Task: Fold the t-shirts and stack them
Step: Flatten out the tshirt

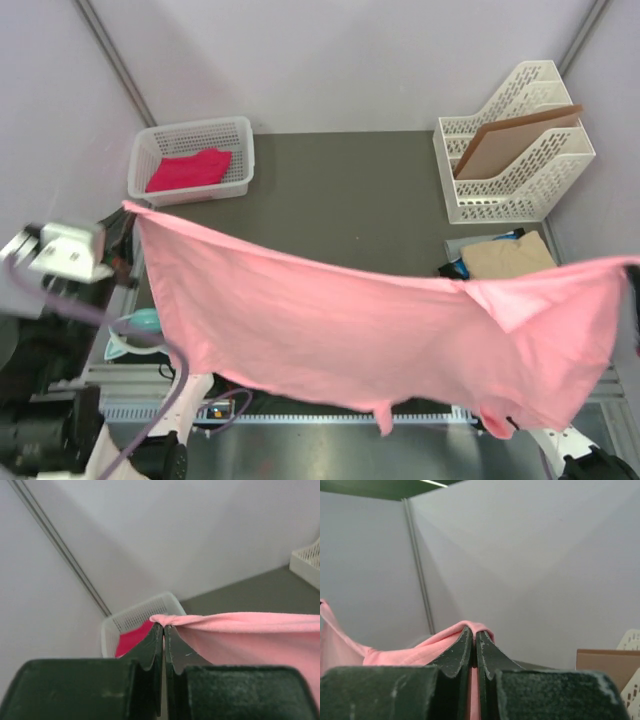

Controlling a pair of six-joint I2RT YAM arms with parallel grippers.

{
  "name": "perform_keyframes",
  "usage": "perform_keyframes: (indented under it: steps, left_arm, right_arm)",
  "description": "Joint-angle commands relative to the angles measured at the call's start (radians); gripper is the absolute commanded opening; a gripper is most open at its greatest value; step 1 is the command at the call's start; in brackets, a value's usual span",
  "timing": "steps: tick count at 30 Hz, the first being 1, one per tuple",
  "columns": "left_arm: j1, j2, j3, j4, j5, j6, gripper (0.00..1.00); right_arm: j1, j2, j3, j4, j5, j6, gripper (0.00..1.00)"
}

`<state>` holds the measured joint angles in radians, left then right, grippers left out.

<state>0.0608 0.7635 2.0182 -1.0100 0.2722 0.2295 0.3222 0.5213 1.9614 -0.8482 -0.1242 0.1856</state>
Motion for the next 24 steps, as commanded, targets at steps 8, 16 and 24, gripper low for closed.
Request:
perform_keyframes:
  steps: [8,16,24]
  left_arm:
    - [0.005,0.187,-0.838,0.376,-0.157,0.14,0.0]
    - [0.004,0.691,-0.831,0.496,-0.329,0.217,0.0]
    - [0.005,0.868,-0.675,0.525,-0.39,0.26,0.0]
  right_arm:
    - [-0.014,0.403,-0.582,0.349,0.254,-0.064,0.0]
    - [-0.025,0.749,-0.608,0.503,0.287,-0.072,0.0]
    - [-0.026,0.937,-0.558,0.56,0.284,-0.066,0.0]
